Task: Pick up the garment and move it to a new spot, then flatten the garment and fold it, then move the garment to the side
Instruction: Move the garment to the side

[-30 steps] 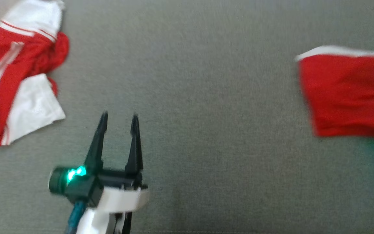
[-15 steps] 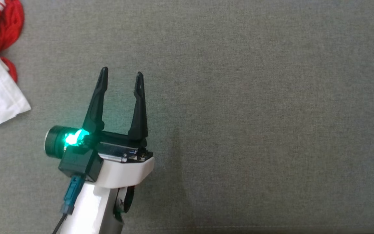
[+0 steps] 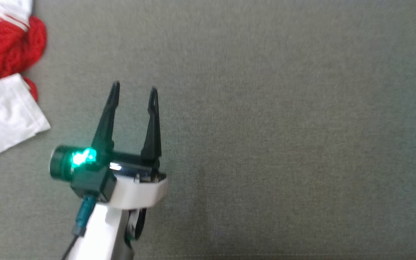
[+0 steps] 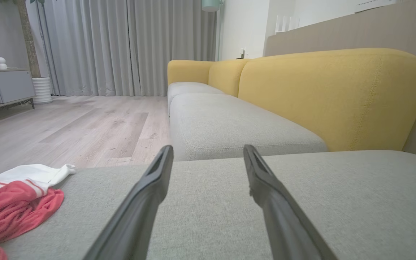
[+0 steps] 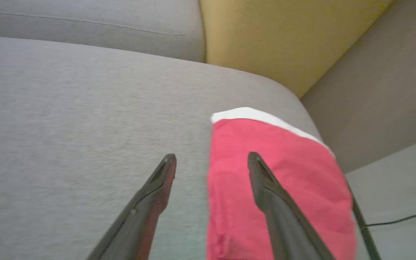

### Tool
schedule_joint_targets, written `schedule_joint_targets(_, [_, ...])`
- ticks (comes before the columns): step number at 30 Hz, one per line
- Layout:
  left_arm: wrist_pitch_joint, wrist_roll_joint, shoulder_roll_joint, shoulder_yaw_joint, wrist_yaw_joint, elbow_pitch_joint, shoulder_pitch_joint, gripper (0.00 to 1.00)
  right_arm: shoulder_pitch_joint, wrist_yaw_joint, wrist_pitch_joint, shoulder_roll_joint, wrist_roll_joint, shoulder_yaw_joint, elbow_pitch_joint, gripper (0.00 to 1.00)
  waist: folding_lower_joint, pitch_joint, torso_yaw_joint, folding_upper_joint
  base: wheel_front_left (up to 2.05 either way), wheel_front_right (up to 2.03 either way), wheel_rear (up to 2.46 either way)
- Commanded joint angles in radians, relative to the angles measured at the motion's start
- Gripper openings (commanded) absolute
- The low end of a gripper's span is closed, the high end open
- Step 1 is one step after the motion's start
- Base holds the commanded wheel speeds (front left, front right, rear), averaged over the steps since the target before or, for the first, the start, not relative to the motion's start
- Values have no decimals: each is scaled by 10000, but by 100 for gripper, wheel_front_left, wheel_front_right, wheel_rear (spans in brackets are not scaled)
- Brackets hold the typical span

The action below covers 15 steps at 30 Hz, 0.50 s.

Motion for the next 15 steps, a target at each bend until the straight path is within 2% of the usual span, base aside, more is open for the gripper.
schedule_joint_targets(1, [-42, 139, 18, 334, -19, -184, 257, 100, 280, 67, -293, -34, -103, 266, -390, 100, 1, -936, 128, 0, 0, 0, 0])
schedule_joint_targets(3, [-42, 92, 18, 371, -21, -24, 545, 100, 502, 67, -814, 615, -157, 792, -466, 100, 1, -1546, 191, 0, 0, 0, 0])
schedule_joint_targets(4, [-42, 92, 18, 371, -21, -24, 545, 100, 502, 67, -814, 615, -157, 792, -466, 100, 1, -1546, 191, 0, 0, 0, 0])
schedule_joint_targets(5, [-42, -14, 18, 396, -20, 187, 872, 100, 774, 67, -1447, 1223, -59, 1433, -509, 100, 1, -2167, 257, 0, 0, 0, 0])
schedule_joint_targets(6, [-42, -14, 18, 396, -20, 187, 872, 100, 774, 67, -1447, 1223, -59, 1433, -509, 100, 1, -2167, 257, 0, 0, 0, 0])
schedule_joint_targets(8, [-42, -220, 18, 430, -9, 445, 1265, 100, 1161, 67, -2134, 1805, 110, 2250, -615, 100, 1, -2818, 319, 0, 0, 0, 0])
schedule_joint_targets(12, [-42, -592, 18, 570, -10, 1126, 1998, 100, 1960, 67, -3868, 2597, 224, 3355, -505, 100, 1, -3886, 504, 0, 0, 0, 0])
schedule_joint_targets(15, [-42, -542, 18, 753, -85, 1561, 2294, 100, 2511, 67, -5319, 3393, -403, 3441, -67, 100, 1, -4397, 632, 0, 0, 0, 0])
